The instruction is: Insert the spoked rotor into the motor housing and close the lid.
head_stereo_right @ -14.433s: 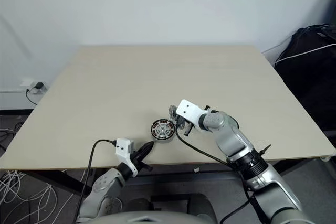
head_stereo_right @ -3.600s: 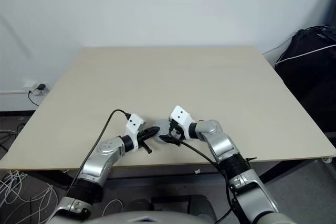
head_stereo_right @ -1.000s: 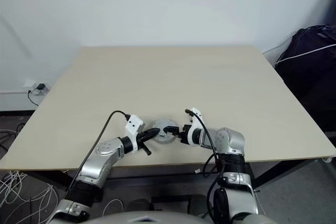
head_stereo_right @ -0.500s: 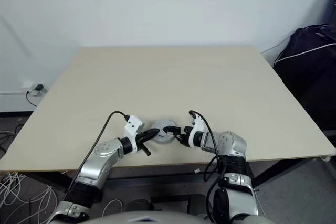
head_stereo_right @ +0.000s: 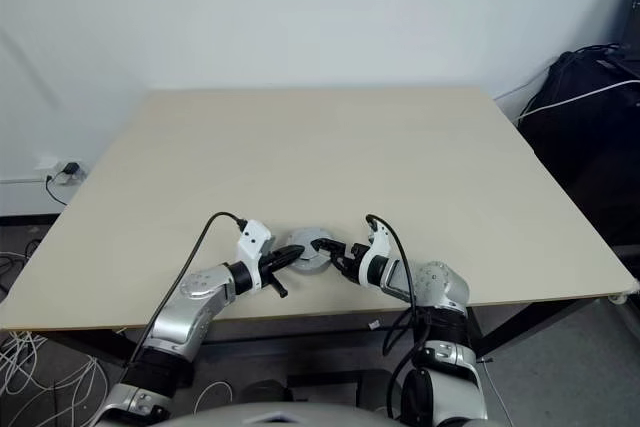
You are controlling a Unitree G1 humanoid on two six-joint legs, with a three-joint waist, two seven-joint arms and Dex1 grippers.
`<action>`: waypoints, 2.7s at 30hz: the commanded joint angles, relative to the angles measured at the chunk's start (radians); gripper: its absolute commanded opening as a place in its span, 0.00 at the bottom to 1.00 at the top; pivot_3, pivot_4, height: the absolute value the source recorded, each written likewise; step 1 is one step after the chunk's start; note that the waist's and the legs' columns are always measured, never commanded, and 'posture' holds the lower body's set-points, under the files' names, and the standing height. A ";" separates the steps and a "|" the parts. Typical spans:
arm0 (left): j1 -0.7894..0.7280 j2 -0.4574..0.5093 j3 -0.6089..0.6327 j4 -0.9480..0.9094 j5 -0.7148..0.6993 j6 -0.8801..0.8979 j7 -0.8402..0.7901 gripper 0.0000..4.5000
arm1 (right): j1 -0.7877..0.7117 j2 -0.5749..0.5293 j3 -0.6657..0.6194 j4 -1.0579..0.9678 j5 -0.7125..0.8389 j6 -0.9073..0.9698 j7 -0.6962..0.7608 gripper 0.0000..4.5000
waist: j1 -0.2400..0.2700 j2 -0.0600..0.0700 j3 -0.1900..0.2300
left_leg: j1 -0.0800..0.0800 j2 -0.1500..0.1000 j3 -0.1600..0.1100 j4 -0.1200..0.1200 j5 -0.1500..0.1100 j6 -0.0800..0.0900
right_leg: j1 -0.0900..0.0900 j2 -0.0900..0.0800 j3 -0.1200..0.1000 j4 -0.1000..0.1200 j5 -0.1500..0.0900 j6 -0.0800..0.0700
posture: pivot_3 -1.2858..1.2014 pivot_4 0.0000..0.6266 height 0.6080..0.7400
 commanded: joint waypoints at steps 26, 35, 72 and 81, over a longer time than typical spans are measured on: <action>0.005 0.001 -0.025 0.001 0.004 0.030 -0.009 0.00 | -0.001 0.064 0.019 -0.061 0.076 0.028 -0.006 0.27 | -0.013 0.001 0.000 | -0.002 0.000 0.001 0.000 0.001 -0.001 | -0.003 0.001 0.001 0.001 0.002 0.003 | 0.52 0.00 1.00; 0.007 -0.003 -0.024 -0.001 0.001 0.030 -0.008 0.00 | 0.009 0.056 0.024 -0.071 0.071 0.033 -0.013 0.27 | -0.013 0.001 0.000 | -0.002 0.000 0.001 0.000 0.001 -0.001 | -0.003 0.001 0.001 0.001 0.002 0.003 | 0.52 0.00 1.00; 0.607 -0.290 0.333 -0.458 -0.938 0.250 0.111 0.00 | 0.002 0.143 -0.054 -0.191 0.204 0.050 -0.094 0.27 | -0.015 -0.006 0.011 | -0.015 0.001 -0.001 0.000 0.000 0.000 | -0.015 0.000 0.000 0.000 -0.001 0.000 | 0.52 0.00 1.00; 0.613 -0.339 0.367 -0.418 -1.044 0.267 0.141 0.00 | 0.004 0.201 -0.079 -0.283 0.329 0.105 -0.191 0.27 | -0.015 -0.006 0.011 | -0.016 0.000 -0.001 0.000 0.000 0.000 | -0.016 0.000 0.000 -0.001 -0.002 0.000 | 0.52 0.00 1.00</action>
